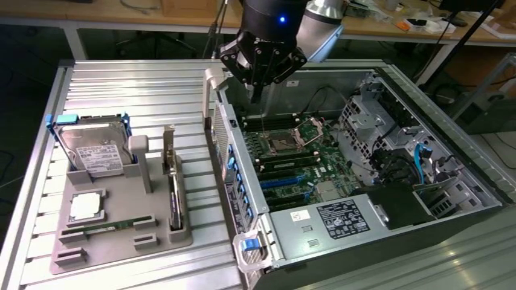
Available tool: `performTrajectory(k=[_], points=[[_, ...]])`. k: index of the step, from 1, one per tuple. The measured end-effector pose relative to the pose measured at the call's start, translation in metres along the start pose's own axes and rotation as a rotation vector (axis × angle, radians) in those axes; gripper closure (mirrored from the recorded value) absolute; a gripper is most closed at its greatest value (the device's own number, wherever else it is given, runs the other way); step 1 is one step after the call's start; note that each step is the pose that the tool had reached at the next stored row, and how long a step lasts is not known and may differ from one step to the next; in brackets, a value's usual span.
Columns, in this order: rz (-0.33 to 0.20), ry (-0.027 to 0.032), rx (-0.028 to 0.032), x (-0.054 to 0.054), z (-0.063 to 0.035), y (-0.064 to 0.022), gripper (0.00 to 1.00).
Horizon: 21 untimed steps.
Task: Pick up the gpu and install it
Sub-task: 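Reach for the gpu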
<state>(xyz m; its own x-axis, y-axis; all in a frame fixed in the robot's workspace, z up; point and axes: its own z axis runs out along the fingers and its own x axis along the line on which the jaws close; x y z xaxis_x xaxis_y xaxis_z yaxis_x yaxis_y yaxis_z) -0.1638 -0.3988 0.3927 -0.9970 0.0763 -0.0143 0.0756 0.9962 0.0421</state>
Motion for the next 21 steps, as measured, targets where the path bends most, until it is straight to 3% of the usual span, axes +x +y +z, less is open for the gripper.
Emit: performTrajectory(k=[21], points=[[0.000,0.0000,0.0000,0.026,-0.0005,-0.0040,0.89]])
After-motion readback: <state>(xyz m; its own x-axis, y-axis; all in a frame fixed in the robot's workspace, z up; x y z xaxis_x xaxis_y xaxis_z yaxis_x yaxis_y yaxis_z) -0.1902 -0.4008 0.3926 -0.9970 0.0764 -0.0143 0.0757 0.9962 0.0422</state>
